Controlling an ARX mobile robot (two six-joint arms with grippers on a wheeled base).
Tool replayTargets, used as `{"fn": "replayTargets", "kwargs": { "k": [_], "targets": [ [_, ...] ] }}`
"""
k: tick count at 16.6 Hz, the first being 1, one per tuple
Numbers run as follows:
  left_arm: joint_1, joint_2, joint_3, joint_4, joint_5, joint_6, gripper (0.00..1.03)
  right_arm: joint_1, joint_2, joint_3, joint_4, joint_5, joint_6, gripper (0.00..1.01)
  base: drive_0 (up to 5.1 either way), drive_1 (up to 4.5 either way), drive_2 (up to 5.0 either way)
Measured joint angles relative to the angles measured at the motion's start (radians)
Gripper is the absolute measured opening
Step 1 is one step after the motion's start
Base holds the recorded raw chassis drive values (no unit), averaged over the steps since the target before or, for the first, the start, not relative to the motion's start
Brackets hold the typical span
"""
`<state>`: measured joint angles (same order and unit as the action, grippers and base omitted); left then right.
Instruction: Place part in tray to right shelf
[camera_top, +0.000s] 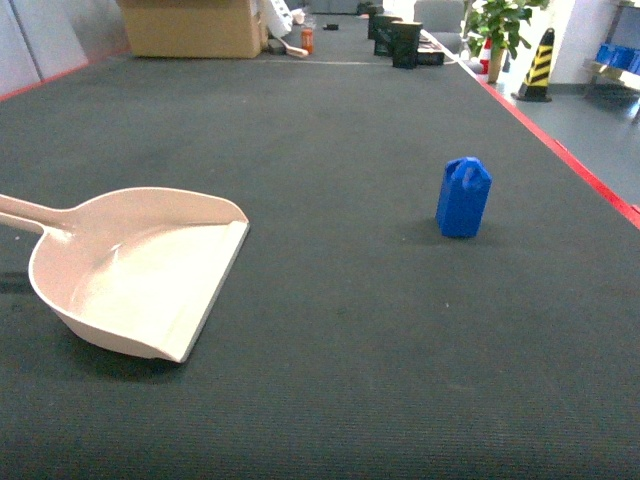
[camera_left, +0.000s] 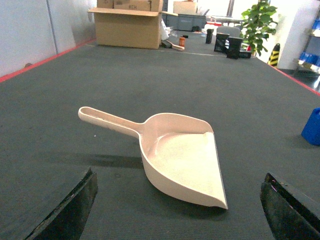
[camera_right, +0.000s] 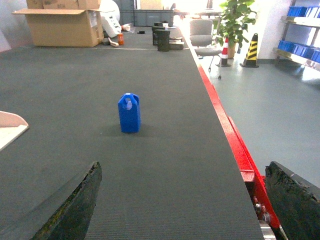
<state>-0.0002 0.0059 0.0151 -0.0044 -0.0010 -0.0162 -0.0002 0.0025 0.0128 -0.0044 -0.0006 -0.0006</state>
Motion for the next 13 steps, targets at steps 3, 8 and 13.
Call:
{"fn": "replayTargets", "kwargs": {
  "k": [3,8,13],
  "targets": [
    [0.000,0.000,0.000,0.000,0.000,0.000,0.98,0.000,0.000,0.000,0.000,0.000,0.000,0.98,0.0,0.00,0.0],
    [0.000,0.000,0.000,0.000,0.000,0.000,0.98,0.000,0.000,0.000,0.000,0.000,0.000,0.98,0.0,0.00,0.0],
    [0.000,0.000,0.000,0.000,0.000,0.000,0.98,0.000,0.000,0.000,0.000,0.000,0.000,0.98,0.0,0.00,0.0]
  ]
}}
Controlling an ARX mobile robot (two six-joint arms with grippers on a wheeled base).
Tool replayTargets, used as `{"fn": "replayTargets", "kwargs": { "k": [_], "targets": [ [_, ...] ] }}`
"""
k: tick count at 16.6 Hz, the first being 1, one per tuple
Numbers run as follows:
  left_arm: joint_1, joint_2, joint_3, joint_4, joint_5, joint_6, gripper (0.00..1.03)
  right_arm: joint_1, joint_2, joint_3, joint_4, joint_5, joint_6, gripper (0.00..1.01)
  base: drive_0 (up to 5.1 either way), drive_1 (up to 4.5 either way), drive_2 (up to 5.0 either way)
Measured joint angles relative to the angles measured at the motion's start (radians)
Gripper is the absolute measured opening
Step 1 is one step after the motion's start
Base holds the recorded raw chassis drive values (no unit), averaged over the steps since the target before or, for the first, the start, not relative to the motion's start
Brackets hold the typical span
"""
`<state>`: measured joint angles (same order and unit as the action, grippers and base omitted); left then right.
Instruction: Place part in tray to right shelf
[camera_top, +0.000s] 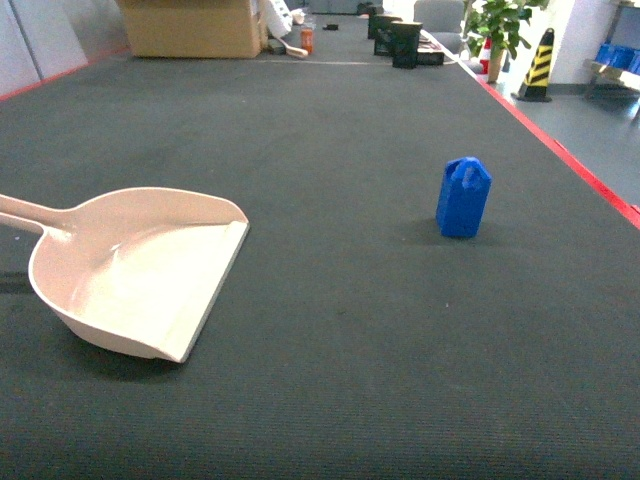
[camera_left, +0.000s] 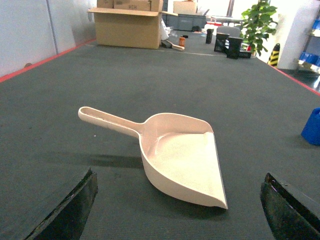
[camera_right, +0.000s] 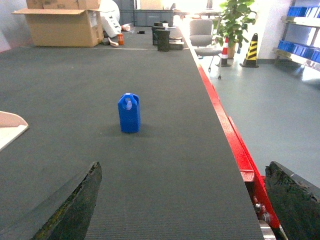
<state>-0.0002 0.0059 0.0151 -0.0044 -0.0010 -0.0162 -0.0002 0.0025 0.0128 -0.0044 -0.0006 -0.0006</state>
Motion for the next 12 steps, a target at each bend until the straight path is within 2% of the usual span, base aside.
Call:
{"fn": "replayTargets", "kwargs": {
  "k": [12],
  "targets": [
    [0.000,0.000,0.000,0.000,0.000,0.000,0.98,0.000,0.000,0.000,0.000,0.000,0.000,0.98,0.0,0.00,0.0]
  ]
}}
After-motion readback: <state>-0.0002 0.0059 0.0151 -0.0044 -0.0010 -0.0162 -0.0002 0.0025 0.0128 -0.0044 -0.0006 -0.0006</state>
